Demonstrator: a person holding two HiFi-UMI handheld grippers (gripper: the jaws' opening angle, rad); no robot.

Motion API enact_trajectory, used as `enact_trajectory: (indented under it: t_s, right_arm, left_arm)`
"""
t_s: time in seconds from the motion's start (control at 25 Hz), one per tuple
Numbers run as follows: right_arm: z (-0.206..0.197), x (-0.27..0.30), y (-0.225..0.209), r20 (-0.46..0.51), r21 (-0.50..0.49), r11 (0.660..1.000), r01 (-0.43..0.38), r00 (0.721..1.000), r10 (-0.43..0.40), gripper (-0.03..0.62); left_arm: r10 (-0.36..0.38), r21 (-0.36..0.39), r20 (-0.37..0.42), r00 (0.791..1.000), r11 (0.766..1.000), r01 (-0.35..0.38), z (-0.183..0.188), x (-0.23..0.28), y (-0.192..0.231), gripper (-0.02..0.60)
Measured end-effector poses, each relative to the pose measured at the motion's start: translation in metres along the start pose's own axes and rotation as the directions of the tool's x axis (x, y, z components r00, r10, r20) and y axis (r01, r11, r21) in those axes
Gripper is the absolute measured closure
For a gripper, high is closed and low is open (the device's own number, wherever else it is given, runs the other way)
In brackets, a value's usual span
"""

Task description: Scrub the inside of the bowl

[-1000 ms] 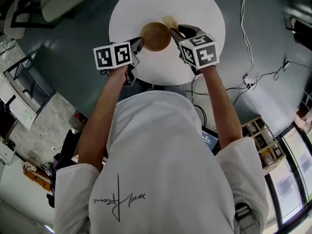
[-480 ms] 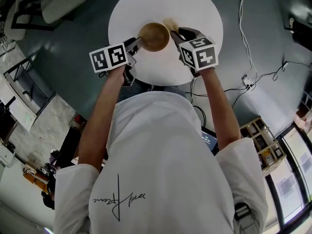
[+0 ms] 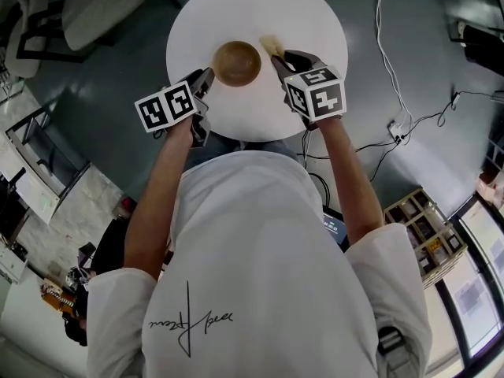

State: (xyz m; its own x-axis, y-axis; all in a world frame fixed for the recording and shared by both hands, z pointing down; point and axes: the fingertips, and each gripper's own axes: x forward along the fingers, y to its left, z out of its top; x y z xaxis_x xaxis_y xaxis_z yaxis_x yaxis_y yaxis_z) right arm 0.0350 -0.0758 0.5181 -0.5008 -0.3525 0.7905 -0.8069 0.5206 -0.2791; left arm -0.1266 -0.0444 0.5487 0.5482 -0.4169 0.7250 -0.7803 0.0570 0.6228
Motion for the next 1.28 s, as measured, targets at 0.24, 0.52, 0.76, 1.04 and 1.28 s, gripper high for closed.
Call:
enact_trajectory:
  t_s: [0.24, 0.52, 0.76, 1.04, 1.28]
  right_arm:
    - [-0.006, -0.013, 0.002, 0.023, 0.007, 1.000, 0.005, 1.000, -0.005, 0.510]
    - [-0.011, -0.026, 0.012, 0.044, -0.002, 1.000, 0.000, 0.999, 0.000, 0.510]
    - [-0.017, -0.039, 0.021, 0.066, 0.001, 1.000, -0.016, 0.998, 0.016, 0.510]
    - [-0.023, -0.059, 0.029, 0.121, 0.019, 1.000, -0.017, 0.993, 0.014, 0.510]
    - [-0.017, -0.077, 0.041, 0.174, 0.026, 0.999, -0.039, 0.984, 0.034, 0.510]
  left_arm:
    - [0.014, 0.031, 0.022, 1.000, 0.999, -0.015, -0.001, -0.009, 0.000, 0.529]
    - [0.016, 0.016, 0.043, 0.999, 1.000, -0.017, -0.009, -0.023, 0.000, 0.557]
    - [-0.007, 0.028, 0.085, 0.996, 1.000, 0.005, -0.013, -0.031, -0.016, 0.572]
    - [-0.068, 0.055, 0.172, 0.983, 0.997, 0.060, -0.006, -0.046, -0.046, 0.575]
    - [-0.088, 0.112, 0.206, 0.975, 0.992, 0.066, -0.008, -0.059, -0.062, 0.575]
